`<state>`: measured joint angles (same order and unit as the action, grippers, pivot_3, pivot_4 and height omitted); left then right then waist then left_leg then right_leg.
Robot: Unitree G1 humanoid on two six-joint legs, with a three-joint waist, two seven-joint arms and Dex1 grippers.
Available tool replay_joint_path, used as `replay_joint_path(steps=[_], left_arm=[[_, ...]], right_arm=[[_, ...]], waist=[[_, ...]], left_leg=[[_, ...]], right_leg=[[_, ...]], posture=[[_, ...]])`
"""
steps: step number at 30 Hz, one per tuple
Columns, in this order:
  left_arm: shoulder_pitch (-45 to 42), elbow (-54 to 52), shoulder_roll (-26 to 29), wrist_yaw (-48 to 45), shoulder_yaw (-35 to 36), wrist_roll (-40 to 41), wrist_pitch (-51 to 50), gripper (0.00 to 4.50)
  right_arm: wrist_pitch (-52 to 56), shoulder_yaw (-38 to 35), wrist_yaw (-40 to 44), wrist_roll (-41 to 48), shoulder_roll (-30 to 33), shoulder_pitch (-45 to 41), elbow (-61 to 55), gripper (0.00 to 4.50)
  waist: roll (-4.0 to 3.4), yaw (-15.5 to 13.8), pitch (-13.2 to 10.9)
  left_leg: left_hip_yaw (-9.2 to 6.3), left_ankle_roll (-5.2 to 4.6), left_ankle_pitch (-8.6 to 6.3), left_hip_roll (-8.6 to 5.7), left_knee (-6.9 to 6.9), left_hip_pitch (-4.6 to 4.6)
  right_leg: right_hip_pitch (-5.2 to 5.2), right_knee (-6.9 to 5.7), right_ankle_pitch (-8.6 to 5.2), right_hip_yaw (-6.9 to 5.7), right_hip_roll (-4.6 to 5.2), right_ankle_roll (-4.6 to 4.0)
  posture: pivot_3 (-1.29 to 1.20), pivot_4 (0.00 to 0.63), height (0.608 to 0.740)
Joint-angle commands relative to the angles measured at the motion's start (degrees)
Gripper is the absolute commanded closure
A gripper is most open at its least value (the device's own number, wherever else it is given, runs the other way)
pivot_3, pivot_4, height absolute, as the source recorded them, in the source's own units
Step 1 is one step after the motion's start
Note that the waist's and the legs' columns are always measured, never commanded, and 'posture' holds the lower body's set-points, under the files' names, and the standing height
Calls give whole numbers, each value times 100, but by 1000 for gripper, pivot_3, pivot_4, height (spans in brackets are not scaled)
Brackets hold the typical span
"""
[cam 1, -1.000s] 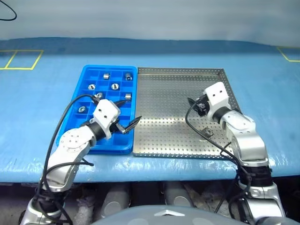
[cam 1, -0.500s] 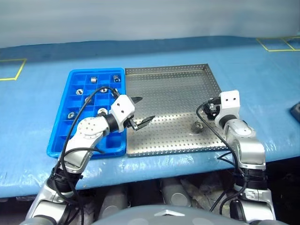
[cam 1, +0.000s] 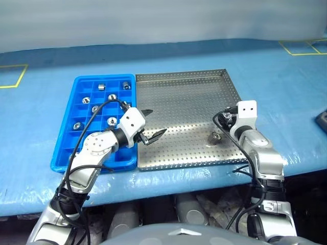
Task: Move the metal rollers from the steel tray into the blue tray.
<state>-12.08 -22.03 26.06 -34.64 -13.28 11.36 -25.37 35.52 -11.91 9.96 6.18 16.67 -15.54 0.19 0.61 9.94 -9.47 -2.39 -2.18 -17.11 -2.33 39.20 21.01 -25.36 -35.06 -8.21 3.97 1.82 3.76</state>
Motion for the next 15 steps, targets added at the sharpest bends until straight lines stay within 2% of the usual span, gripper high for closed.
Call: replay_joint_path(steps=[1, 3, 4, 6, 9, 15], left_arm=[[-3, -284, 15, 36, 127, -27, 69, 277], [9, -301, 24, 44, 138, -32, 58, 277], [17, -311, 29, 46, 143, -33, 53, 277], [31, -327, 36, 52, 149, -33, 48, 277], [42, -334, 48, 58, 165, -31, 41, 277], [45, -344, 56, 69, 168, -10, 25, 277]], right_arm=[[-117, -72, -46, 79, -16, -140, 61, 1220], [-129, -79, -51, 87, -23, -154, 111, 1220], [-130, -82, -53, 95, -26, -160, 129, 1384], [-136, -82, -60, 106, -27, -172, 151, 1856], [-147, -54, -73, 119, -34, -190, 135, 2805], [-167, -25, -64, 139, -29, -207, 132, 2829]], waist=[[0, -3, 0], [0, -5, 0], [0, -5, 0], [0, -3, 0], [0, -9, 0], [0, -28, 0]], left_leg=[[0, 0, 0, 1, 0, 0], [0, 0, 0, 1, 0, 0], [0, 0, 0, 1, 0, 0], [1, -1, 0, 0, 0, 1], [2, -1, 0, 0, 0, 0], [3, -2, -1, 0, 0, 1]], right_leg=[[0, 0, 0, 0, -1, 0], [0, 0, 0, 0, -1, 0], [0, 0, 0, 1, -1, 0], [-1, 0, 1, 3, -1, 1], [-1, 0, 1, 3, -1, 2], [-2, 0, 2, 4, -1, 2]], posture=[[-173, 150, 740], [-173, 150, 740], [-173, 150, 740], [-173, 150, 740], [-163, 150, 740], [-162, 150, 740]])
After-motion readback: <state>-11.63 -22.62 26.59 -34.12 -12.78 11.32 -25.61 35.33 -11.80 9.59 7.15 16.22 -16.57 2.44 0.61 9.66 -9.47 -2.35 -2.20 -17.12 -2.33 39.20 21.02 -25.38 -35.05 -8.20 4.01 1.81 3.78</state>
